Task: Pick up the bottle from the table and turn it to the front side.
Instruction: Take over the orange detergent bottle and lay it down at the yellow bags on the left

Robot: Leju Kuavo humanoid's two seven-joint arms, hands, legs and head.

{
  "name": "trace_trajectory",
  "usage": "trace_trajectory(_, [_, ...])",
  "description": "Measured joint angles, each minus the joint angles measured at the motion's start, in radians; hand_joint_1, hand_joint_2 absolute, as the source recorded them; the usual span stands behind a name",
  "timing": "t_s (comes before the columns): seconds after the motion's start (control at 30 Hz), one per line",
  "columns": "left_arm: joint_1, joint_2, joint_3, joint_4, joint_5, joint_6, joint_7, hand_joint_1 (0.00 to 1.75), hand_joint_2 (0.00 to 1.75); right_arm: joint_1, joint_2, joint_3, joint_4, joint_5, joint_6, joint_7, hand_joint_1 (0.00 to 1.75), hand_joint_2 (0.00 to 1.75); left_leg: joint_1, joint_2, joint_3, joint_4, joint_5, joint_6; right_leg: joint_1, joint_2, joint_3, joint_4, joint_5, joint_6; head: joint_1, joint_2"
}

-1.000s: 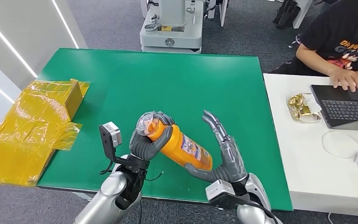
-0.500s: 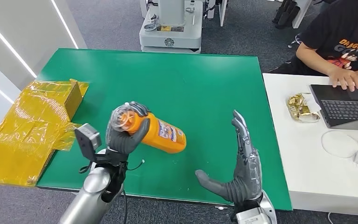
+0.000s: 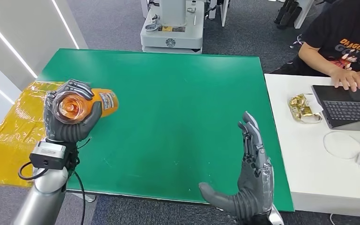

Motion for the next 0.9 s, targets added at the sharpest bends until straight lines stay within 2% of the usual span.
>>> trace_trajectory(0.2, [0.028, 0.084, 0.015, -0.030, -0.081, 0.154, -0.019, 1.75, 1.75, 0.027, 0.000, 0.000, -0.046, 0.019, -0.001, 0.006, 0.00, 1.75, 0.000, 0.000, 0.000, 0.000, -0.001, -0.001, 0.000, 0.000, 0.000, 0.000, -0.001, 0.000, 0.000, 0.000])
trace_trajectory(0.4, [0.037, 0.129, 0.016, -0.035, -0.159, 0.192, 0.005, 1.75, 1.75, 0.040, 0.001, 0.000, -0.070, 0.024, -0.004, 0.008, 0.00, 1.75, 0.000, 0.000, 0.000, 0.000, -0.001, -0.001, 0.000, 0.000, 0.000, 0.000, -0.001, 0.000, 0.000, 0.000])
trace_trajectory(0.47, [0.036, 0.142, 0.016, -0.034, -0.306, 0.233, 0.052, 1.75, 1.75, 0.047, 0.002, 0.000, -0.080, 0.028, -0.011, 0.010, 0.00, 1.75, 0.000, 0.000, 0.000, 0.000, -0.001, -0.001, 0.000, 0.000, 0.000, 0.000, -0.001, 0.000, 0.000, 0.000])
trace_trajectory(0.57, [0.034, 0.159, 0.015, -0.027, -0.615, 0.276, 0.150, 1.75, 1.75, 0.069, 0.002, 0.000, -0.103, 0.032, -0.022, 0.014, 0.00, 1.75, 0.000, 0.000, 0.000, 0.000, -0.001, -0.001, 0.000, 0.000, 0.000, 0.000, -0.001, -0.001, 0.000, 0.000])
trace_trajectory(0.7, [0.034, 0.189, 0.014, -0.006, -0.862, 0.193, 0.265, 1.75, 1.75, 0.095, 0.001, 0.000, -0.127, 0.026, -0.017, 0.005, 0.00, 1.75, 0.000, 0.001, 0.000, 0.000, -0.001, -0.002, 0.000, 0.002, -0.001, 0.000, -0.001, -0.001, 0.000, 0.000])
trace_trajectory(0.9, [0.034, 0.273, 0.014, 0.063, -0.980, 0.050, 0.320, 1.75, 1.75, 0.110, 0.001, 0.000, -0.139, 0.005, 0.017, -0.003, 0.00, 1.75, 0.001, 0.002, 0.000, 0.000, -0.001, -0.002, 0.000, 0.003, -0.001, 0.000, -0.001, -0.001, 0.000, 0.000])
